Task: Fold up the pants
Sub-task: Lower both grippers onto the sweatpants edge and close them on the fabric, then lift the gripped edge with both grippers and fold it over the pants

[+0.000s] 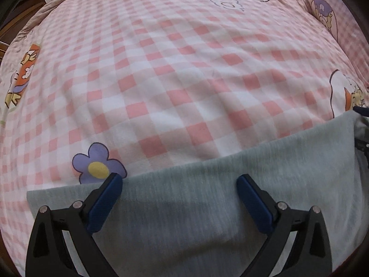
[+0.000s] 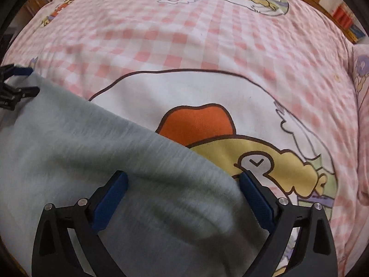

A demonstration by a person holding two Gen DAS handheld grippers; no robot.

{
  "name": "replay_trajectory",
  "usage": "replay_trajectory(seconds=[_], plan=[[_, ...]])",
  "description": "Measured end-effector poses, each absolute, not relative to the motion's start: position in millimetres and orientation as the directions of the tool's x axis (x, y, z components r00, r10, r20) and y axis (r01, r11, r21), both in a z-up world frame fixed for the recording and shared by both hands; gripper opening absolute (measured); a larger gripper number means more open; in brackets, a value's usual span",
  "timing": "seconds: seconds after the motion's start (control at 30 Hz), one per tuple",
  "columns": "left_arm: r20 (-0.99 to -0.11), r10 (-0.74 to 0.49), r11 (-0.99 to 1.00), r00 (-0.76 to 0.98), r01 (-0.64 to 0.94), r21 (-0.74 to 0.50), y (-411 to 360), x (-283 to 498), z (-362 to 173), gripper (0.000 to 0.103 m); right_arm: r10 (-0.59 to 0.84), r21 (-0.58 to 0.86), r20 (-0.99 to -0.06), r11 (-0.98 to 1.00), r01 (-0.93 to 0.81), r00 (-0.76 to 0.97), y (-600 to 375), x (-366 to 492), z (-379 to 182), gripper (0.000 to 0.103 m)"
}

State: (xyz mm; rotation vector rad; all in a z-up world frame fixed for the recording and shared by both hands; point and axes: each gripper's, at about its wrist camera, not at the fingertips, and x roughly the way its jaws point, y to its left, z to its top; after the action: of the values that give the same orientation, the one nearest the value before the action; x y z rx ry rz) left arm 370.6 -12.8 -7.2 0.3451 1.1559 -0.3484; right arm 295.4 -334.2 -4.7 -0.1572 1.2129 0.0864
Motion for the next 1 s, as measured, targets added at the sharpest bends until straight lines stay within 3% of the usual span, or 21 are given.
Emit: replay_trajectory(seconds=[0.17, 0.27, 0.37, 0.43, 0.47, 0.5, 0.57, 0.6, 0.63, 1.0], plan=[[-0.933, -0.096, 0.896, 0.347, 0.438, 0.071, -8.7, 362.9, -14.1, 0.101, 0.005, -0.046, -0.934, 0.990, -0.136, 0.358, -336.3, 295.1, -10.0, 0.102], [-0.934, -0.103, 0.891, 0.342, 0.450, 0.066, -6.7, 368.7, -13.5, 0.093, 0.019, -0.032, -0.931, 0.991, -0.132, 0.365, -335.7, 294.2, -10.8, 0.102], [-0.936, -0.120, 0.871, 0.331, 0.488, 0.061, -16.8, 364.0, -5.7, 0.066, 0.023, -0.031, -0.928, 0.990, -0.139, 0.373, -335.4, 292.7, -10.3, 0.100], [-0.937, -0.130, 0.854, 0.325, 0.516, 0.061, -25.9, 357.6, -1.7, 0.033, 0.038, -0.021, -0.925, 0.988, -0.152, 0.379, -336.4, 291.0, -8.5, 0.085], [-0.937, -0.125, 0.851, 0.326, 0.521, 0.068, -29.0, 355.7, -0.1, 0.026, 0.043, -0.023, -0.922, 0.986, -0.165, 0.385, -333.2, 286.5, -5.7, 0.080], [-0.938, -0.122, 0.847, 0.326, 0.526, 0.073, -33.0, 353.1, 0.6, 0.015, 0.044, -0.028, -0.920, 0.984, -0.176, 0.389, -329.1, 282.3, -2.6, 0.067], [-0.935, -0.106, 0.847, 0.339, 0.524, 0.093, -36.5, 348.5, 1.6, 0.011, 0.046, -0.035, -0.918, 0.980, -0.196, 0.393, -323.5, 275.2, 2.6, 0.043], [-0.933, -0.099, 0.848, 0.346, 0.521, 0.103, -37.6, 345.5, 3.0, 0.007, 0.058, -0.025, -0.919, 0.978, -0.206, 0.391, -318.8, 275.6, 6.3, 0.020], [-0.931, -0.097, 0.849, 0.352, 0.517, 0.107, -39.0, 343.6, 4.3, 0.005, 0.074, -0.010, -0.919, 0.978, -0.209, 0.388, -317.6, 272.1, 9.0, 0.015], [-0.899, -0.157, 0.886, 0.409, 0.460, 0.054, -9.9, 288.1, 63.9, 0.004, 0.173, 0.061, -0.863, 0.968, -0.242, 0.474, -312.3, 229.8, 72.1, 0.011]])
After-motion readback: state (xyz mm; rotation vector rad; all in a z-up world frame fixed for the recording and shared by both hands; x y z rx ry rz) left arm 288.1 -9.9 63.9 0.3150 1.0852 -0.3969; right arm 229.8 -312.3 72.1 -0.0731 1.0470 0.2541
